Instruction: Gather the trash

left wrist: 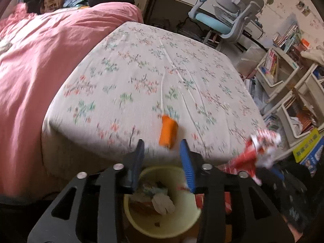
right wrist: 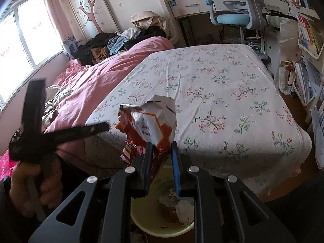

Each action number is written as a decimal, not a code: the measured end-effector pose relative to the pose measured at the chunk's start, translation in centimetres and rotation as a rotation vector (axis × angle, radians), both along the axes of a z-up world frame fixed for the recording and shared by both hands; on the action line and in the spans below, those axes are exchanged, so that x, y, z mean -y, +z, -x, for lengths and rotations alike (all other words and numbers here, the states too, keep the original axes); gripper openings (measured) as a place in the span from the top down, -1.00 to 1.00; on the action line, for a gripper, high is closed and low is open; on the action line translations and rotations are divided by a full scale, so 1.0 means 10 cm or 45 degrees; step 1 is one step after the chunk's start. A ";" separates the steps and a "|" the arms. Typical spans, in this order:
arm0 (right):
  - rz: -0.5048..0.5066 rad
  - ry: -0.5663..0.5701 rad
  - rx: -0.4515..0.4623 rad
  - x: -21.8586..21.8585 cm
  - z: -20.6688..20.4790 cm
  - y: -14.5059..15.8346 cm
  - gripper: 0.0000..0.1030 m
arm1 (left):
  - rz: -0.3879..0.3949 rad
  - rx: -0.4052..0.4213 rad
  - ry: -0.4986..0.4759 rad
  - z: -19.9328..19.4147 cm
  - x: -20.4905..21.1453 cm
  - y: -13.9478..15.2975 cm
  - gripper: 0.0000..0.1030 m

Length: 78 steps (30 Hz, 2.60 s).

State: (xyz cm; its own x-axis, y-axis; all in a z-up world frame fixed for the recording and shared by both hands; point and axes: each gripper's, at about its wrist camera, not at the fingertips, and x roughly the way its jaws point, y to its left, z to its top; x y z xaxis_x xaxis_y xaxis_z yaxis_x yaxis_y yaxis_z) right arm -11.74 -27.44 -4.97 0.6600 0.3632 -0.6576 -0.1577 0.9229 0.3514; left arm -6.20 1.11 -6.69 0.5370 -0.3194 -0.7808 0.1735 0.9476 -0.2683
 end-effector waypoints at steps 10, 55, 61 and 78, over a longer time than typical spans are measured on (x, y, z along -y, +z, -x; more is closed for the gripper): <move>-0.014 0.000 -0.045 0.01 -0.03 -0.10 0.64 | -0.153 -0.007 -0.027 -0.39 0.27 -0.19 0.17; 0.244 0.131 -0.123 -0.44 0.00 -0.29 -0.16 | -0.054 0.087 0.183 0.49 -0.31 0.07 -0.65; 0.248 0.083 -0.126 -0.41 0.01 -0.30 -0.44 | -0.060 0.096 0.196 0.50 -0.32 0.07 -0.72; 0.273 -0.186 0.094 -0.19 0.07 -0.07 -0.74 | -0.126 0.232 0.224 0.60 -0.29 0.21 -0.82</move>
